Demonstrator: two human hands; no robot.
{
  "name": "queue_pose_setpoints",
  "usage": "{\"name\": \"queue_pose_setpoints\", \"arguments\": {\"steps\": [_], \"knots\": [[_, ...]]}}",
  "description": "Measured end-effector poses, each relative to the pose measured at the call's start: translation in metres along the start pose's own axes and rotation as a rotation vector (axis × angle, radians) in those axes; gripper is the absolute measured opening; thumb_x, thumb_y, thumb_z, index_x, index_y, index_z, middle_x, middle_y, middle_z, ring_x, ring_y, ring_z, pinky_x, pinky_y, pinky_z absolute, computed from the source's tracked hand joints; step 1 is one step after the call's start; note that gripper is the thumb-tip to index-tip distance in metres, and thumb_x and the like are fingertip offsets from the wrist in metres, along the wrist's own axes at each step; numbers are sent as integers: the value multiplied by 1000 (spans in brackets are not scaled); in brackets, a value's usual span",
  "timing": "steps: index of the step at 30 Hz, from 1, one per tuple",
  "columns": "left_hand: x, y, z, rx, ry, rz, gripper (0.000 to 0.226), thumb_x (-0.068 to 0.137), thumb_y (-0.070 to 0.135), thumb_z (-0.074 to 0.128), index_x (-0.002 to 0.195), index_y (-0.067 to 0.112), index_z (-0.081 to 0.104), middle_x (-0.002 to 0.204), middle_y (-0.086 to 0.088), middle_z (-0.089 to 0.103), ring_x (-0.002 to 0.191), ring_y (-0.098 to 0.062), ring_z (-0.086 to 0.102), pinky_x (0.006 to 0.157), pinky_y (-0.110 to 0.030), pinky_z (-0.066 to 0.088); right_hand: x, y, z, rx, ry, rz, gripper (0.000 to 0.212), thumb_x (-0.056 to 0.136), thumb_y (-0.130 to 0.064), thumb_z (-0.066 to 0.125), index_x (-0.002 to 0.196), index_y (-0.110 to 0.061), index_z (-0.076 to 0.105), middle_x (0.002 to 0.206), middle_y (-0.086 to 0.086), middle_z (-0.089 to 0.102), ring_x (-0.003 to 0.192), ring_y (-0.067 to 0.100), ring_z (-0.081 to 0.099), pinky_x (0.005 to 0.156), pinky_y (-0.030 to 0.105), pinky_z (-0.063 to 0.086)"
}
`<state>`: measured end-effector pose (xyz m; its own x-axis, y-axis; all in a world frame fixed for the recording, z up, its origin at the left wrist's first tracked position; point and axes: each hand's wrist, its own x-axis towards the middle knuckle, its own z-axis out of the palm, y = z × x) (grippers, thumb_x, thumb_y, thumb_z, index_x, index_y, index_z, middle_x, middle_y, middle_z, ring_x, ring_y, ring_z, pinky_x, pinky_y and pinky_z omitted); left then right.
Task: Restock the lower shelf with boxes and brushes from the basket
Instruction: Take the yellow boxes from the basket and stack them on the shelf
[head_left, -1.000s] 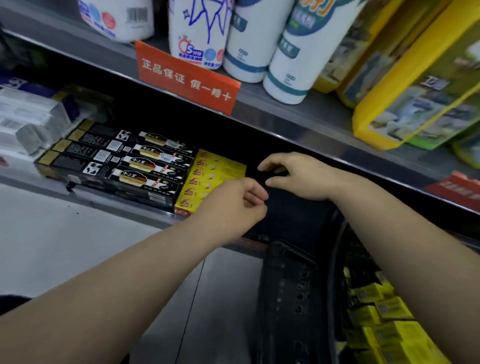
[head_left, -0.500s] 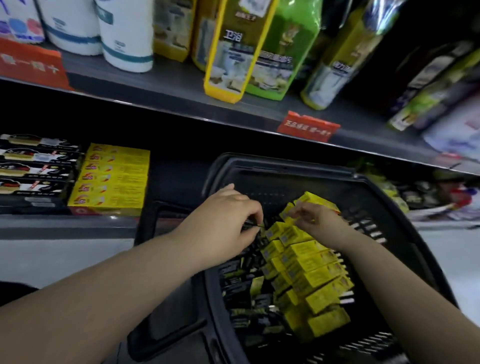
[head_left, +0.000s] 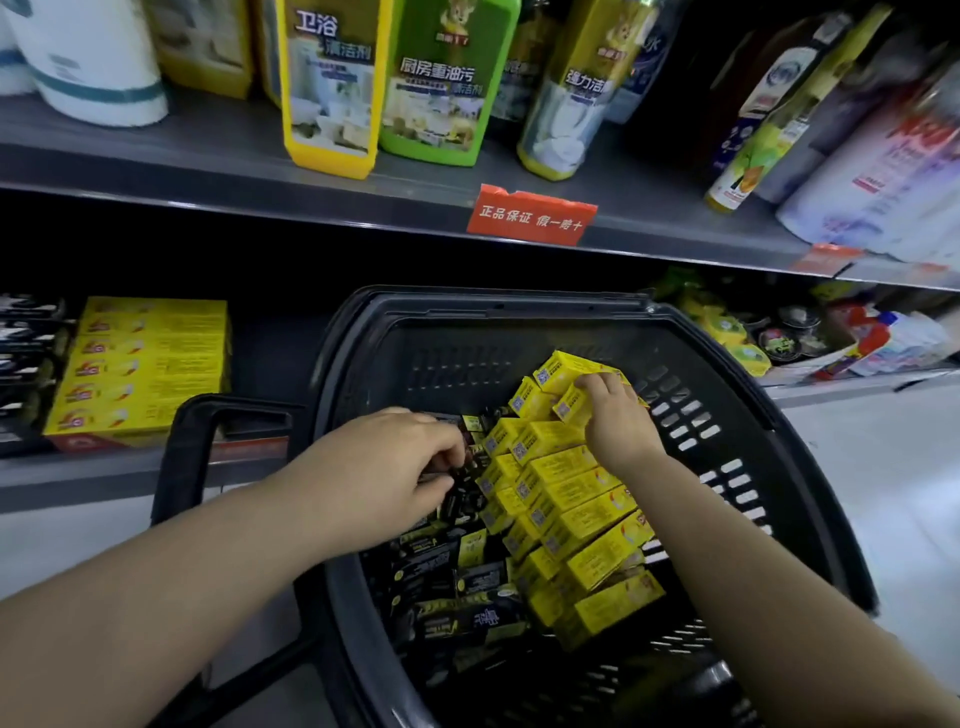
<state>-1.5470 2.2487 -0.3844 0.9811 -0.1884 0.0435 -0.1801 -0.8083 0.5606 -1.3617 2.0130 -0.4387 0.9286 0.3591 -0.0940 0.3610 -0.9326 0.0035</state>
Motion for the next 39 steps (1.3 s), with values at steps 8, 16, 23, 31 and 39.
{"name": "queue_pose_setpoints", "arguments": {"steps": [8,16,23,31,39], "knots": [[5,8,9,114,-84,-32,22,93,38,47,114,36,52,112,22,55,108,-2,46,89,-23,43,9,18,1,-137,-8,-84,59,83,-9,65,135,-23,39,131,8,42,120,31,43,92,42,44],[12,14,16,-114,-40,-129,53,89,44,54,137,35,35,134,19,43,114,4,41,93,-12,31,-32,-16,-88,407,266,-45,41,66,-42,76,81,-21,43,68,-3,60,62,14,57,54,32,43],[13,27,12,-753,-81,-324,94,59,59,65,139,35,21,115,23,54,97,4,60,80,-14,50,-47,-87,-95,906,-46,64,39,73,-42,73,79,-17,44,79,6,65,63,18,64,56,36,58],[13,22,11,-1191,-85,-511,31,81,28,66,106,32,49,103,-5,71,91,-22,70,86,-42,55,12,-54,-64,900,74,213,21,93,-22,52,106,-8,58,105,10,63,89,24,65,78,38,55],[18,15,12,-1336,7,-560,27,85,17,59,110,26,53,102,-9,71,91,-26,70,71,-37,56,43,-13,-5,28,-19,171,51,86,-1,54,133,-8,36,133,15,42,123,36,38,90,45,42]]}}
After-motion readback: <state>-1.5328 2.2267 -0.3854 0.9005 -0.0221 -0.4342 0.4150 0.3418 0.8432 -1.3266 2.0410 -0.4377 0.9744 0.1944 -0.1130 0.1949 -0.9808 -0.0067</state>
